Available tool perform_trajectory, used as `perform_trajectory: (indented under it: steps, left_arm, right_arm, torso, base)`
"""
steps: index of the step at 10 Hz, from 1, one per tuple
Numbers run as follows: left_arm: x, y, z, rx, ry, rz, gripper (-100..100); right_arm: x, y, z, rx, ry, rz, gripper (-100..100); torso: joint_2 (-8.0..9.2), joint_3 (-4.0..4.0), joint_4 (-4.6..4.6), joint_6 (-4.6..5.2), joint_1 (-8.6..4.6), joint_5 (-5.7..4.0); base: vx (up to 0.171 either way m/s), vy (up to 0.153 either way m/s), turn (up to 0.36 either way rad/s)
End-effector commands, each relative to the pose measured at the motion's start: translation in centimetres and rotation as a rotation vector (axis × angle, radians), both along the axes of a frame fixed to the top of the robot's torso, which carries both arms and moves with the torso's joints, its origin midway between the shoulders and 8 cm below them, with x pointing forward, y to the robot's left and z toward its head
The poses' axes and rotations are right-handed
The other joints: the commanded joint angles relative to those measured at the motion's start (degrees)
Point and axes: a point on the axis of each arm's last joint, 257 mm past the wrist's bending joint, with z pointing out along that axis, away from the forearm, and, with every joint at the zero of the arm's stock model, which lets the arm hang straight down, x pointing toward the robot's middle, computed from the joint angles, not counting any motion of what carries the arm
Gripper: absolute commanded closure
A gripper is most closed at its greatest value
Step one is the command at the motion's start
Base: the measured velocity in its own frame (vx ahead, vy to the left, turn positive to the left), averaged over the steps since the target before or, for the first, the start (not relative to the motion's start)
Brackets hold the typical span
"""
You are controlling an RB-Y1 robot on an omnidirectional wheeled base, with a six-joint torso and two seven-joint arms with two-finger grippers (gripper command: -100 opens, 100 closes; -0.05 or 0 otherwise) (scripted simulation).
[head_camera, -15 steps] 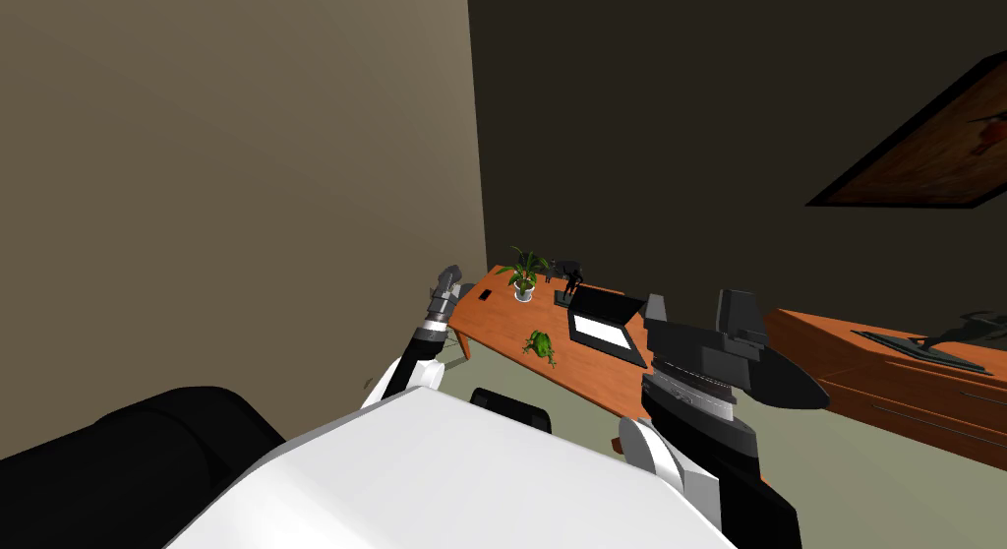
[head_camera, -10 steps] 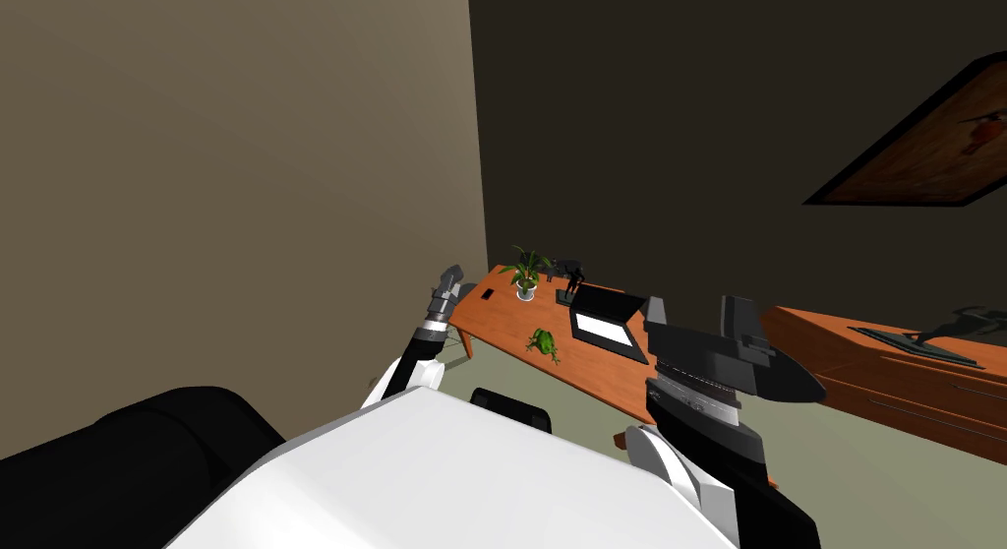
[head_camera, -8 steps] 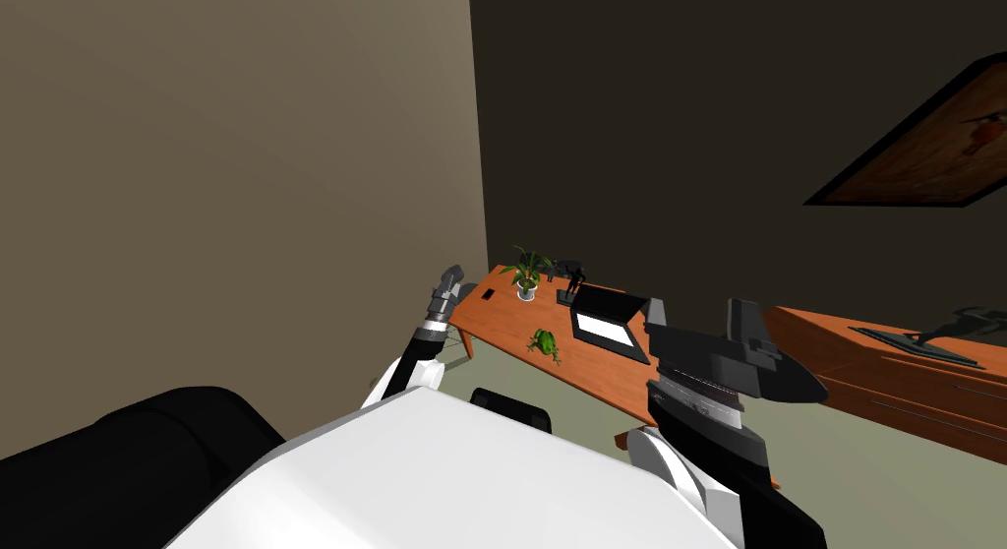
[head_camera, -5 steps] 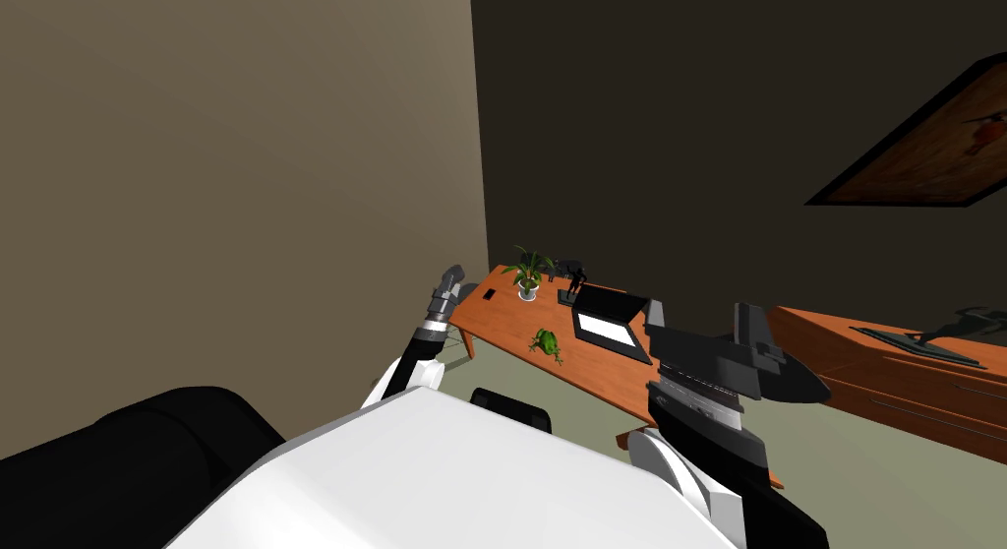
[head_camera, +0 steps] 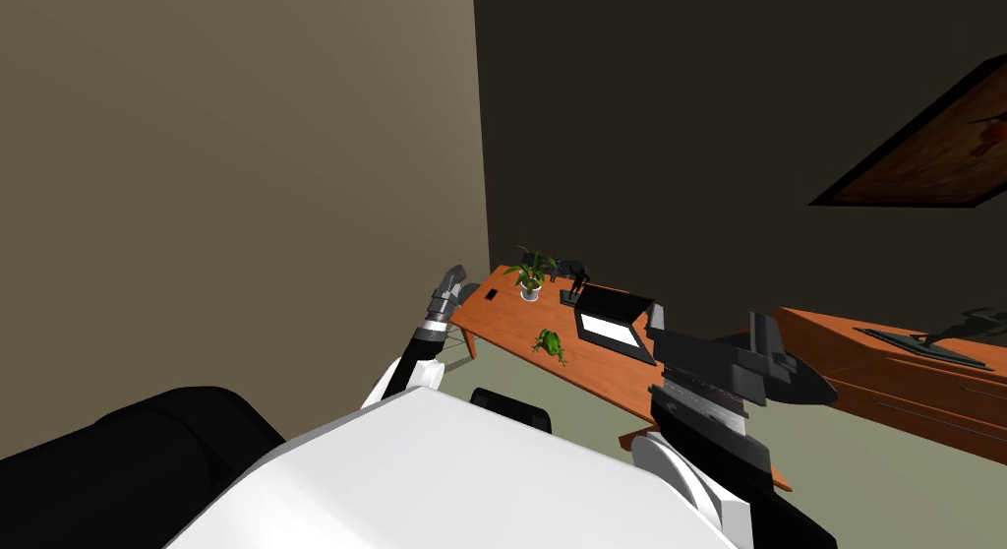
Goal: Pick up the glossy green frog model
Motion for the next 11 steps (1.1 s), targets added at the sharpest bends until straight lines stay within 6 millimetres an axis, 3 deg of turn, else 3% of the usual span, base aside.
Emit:
perform_trajectory:
  steps: [1, 11]
  left_arm:
    - [0.0, 0.0, 0.0, 0.000, 0.000, 0.000, 0]
    - [0.0, 0.0, 0.0, 0.000, 0.000, 0.000, 0]
  right_arm:
    - [0.0, -0.7, -0.7, 0.065, -0.002, 0.029, -100]
    - [0.2, -4.4, -4.3, 0.404, -0.028, 0.127, -100]
  torso:
    - [0.00, 0.00, 0.00, 0.00, 0.00, 0.00]
    - [-0.01, -0.01, 0.00, 0.00, 0.05, 0.01]
  base:
    - [-0.001, 0.033, 0.018]
    - [0.000, 0.032, 0.010]
